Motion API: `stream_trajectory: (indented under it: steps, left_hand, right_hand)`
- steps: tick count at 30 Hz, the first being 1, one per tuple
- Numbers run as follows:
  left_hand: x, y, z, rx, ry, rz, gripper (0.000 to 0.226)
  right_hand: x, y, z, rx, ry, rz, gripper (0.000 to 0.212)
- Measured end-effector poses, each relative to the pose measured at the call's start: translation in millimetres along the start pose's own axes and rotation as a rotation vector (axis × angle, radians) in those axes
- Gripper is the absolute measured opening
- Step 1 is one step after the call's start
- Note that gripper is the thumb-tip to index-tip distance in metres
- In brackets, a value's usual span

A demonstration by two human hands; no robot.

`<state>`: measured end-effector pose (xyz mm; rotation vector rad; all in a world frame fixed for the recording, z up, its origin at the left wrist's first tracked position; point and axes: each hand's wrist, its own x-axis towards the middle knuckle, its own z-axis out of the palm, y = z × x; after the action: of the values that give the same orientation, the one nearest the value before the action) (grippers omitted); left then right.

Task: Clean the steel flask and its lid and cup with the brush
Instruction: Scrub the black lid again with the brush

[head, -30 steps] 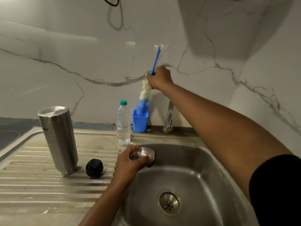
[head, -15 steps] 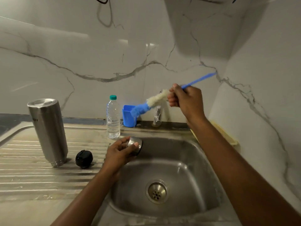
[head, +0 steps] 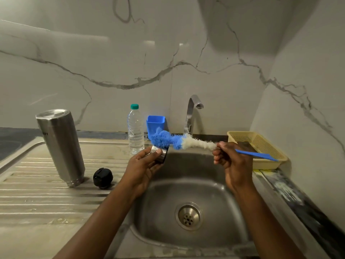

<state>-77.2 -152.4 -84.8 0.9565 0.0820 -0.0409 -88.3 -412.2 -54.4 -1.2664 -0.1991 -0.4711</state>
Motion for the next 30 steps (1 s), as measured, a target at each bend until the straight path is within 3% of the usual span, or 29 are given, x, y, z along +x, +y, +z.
stream_trajectory:
  steps: [10, 16, 21, 30]
  left_hand:
    - [-3, 3, -3, -0.078, 0.038, -0.025, 0.029]
    - [-11, 1, 0, 0.07, -0.011, -0.054, 0.031]
    - [-11, 4, 2, 0.017, 0.05, -0.027, 0.014]
    - [-14, 3, 0, 0.023, 0.046, -0.031, 0.013]
  right_hand:
    - [-3, -3, -15, -0.024, -0.123, 0.116, 0.015]
    - [-7, -2, -6, -0.092, -0.233, 0.106, 0.016]
    - [-4, -11, -15, -0.041, -0.184, 0.108, 0.018]
    - [-5, -13, -17, -0.033, -0.187, 0.144, 0.021]
